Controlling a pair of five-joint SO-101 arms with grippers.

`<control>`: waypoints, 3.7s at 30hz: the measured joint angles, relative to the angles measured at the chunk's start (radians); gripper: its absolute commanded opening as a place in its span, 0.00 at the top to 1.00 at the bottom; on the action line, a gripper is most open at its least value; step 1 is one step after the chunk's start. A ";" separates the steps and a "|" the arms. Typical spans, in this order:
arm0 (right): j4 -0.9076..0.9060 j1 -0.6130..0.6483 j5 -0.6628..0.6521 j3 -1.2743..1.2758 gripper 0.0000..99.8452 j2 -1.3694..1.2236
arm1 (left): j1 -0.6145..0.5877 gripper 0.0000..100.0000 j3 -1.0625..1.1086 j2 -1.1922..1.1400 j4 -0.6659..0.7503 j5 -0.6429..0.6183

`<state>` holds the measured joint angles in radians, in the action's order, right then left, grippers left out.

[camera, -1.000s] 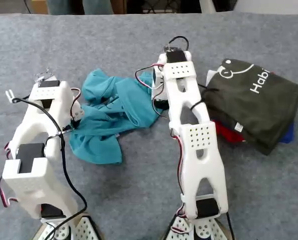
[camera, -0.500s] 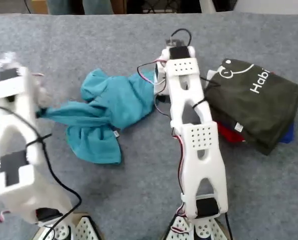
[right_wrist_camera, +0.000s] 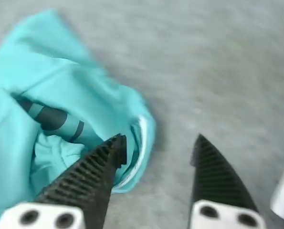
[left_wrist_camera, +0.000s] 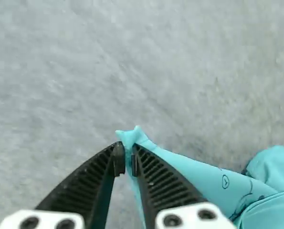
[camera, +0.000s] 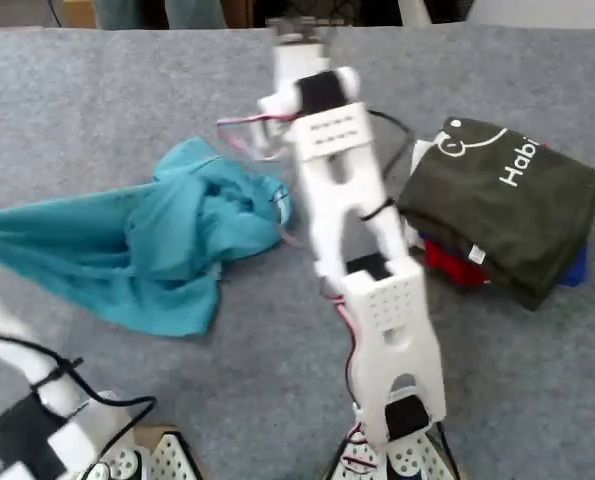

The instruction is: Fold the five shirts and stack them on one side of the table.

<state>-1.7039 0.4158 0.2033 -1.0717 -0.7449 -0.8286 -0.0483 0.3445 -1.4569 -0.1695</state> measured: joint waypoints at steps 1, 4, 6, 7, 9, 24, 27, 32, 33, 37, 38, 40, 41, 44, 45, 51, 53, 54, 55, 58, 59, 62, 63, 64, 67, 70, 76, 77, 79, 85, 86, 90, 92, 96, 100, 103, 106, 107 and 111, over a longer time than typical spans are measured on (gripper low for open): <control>0.012 0.034 -0.002 0.000 0.86 -0.002 | -0.031 0.97 0.000 0.011 0.000 0.012; 0.063 0.126 -0.003 -0.002 0.87 -0.041 | -0.109 0.97 0.048 0.032 0.000 0.064; 0.107 0.172 -0.023 -0.002 0.86 -0.091 | -0.143 0.97 0.115 0.032 0.012 0.091; 0.127 0.192 -0.044 -0.002 0.84 -0.115 | -0.158 0.97 0.153 0.034 0.032 0.101; 0.163 0.235 -0.083 -0.002 0.80 -0.153 | -0.184 0.97 0.244 0.038 0.075 0.118; 0.157 0.311 -0.170 -0.003 0.98 -0.311 | -0.252 0.97 0.407 0.040 0.308 0.288; 0.095 0.279 -0.186 -0.035 0.99 -0.311 | -0.184 0.97 0.381 0.040 0.308 0.342; -0.035 0.206 -0.187 -0.133 0.99 -0.311 | -0.115 0.97 0.367 0.040 0.318 0.397; -0.041 0.187 -0.187 -0.146 0.99 -0.311 | -0.109 0.97 0.367 0.040 0.318 0.408; -0.052 0.110 -0.187 -0.153 0.99 -0.311 | -0.104 0.97 0.371 0.040 0.328 0.488; -0.052 0.095 -0.189 -0.144 0.99 -0.308 | -0.103 0.97 0.387 0.040 0.345 0.519; -0.052 0.071 -0.189 -0.106 0.99 -0.287 | -0.103 0.97 0.420 0.040 0.399 0.563; -0.052 0.057 -0.189 -0.072 0.99 -0.267 | -0.103 0.97 0.423 0.040 0.423 0.574; -0.054 0.006 -0.189 0.058 0.99 -0.180 | -0.110 0.97 0.423 0.041 0.451 0.606; -0.054 -0.003 -0.189 0.110 0.99 -0.146 | -0.106 0.97 0.423 0.040 0.453 0.617; -0.054 -0.049 -0.192 0.471 0.99 0.080 | -0.124 0.97 0.430 0.040 0.407 0.640; -0.054 -0.061 -0.216 0.577 0.99 0.147 | -0.138 0.97 0.436 0.040 0.370 0.641; -0.054 -0.061 -0.232 0.624 0.99 0.176 | -0.149 0.97 0.443 0.040 0.358 0.641; -0.052 -0.058 -0.242 0.663 0.98 0.206 | -0.160 0.97 0.453 0.040 0.353 0.641; -0.037 -0.055 -0.265 0.700 0.98 0.264 | -0.201 0.97 0.479 0.040 0.344 0.641; -0.028 -0.046 -0.269 0.700 0.97 0.275 | -0.219 0.97 0.491 0.040 0.344 0.641; -0.020 0.026 -0.272 0.692 0.89 0.284 | -0.270 0.97 0.531 0.040 0.344 0.641; -0.020 0.058 -0.272 0.683 0.85 0.284 | -0.284 0.97 0.543 0.040 0.344 0.641; -0.006 0.097 -0.272 0.672 0.80 0.284 | -0.295 0.97 0.557 0.040 0.344 0.641; 0.031 0.209 -0.265 0.631 0.69 0.219 | -0.322 0.97 0.609 0.040 0.385 0.641; 0.061 0.285 -0.207 0.595 0.66 0.114 | -0.358 0.97 0.643 0.040 0.427 0.641; 0.060 0.359 -0.127 0.423 0.90 -0.089 | -0.397 0.97 0.651 0.040 0.451 0.641; 0.044 0.356 -0.124 0.390 0.98 -0.115 | -0.397 0.97 0.651 0.040 0.454 0.641; 0.006 0.345 -0.121 0.318 0.96 -0.152 | -0.397 0.97 0.651 0.040 0.456 0.641; -0.048 0.229 -0.118 0.238 0.99 -0.181 | -0.353 0.97 0.646 0.040 0.457 0.641; -0.049 0.206 -0.118 0.238 0.99 -0.181 | -0.331 0.97 0.641 0.040 0.457 0.641; -0.052 0.138 -0.130 0.313 0.99 -0.141 | -0.229 0.97 0.623 0.040 0.457 0.641; -0.052 0.114 -0.149 0.402 0.99 -0.087 | -0.184 0.97 0.623 0.040 0.457 0.641; -0.052 0.064 -0.190 0.608 0.99 0.034 | -0.117 0.97 0.609 0.040 0.407 0.641; -0.052 0.005 -0.244 0.802 0.99 0.155 | -0.049 0.97 0.598 0.040 0.325 0.641; -0.052 -0.040 -0.290 0.922 0.99 0.224 | -0.032 0.97 0.598 0.040 0.287 0.641; -0.052 -0.057 -0.348 1.030 0.99 0.279 | -0.032 0.97 0.598 0.040 0.282 0.641; -0.048 -0.058 -0.365 1.065 0.99 0.299 | -0.032 0.97 0.598 0.040 0.282 0.641; 0.008 -0.060 -0.428 1.211 0.99 0.384 | -0.032 0.97 0.598 0.040 0.282 0.641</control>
<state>-1.6962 0.3560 -0.2248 0.1389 -0.3613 -0.8608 0.5501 0.3844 -1.1745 0.4718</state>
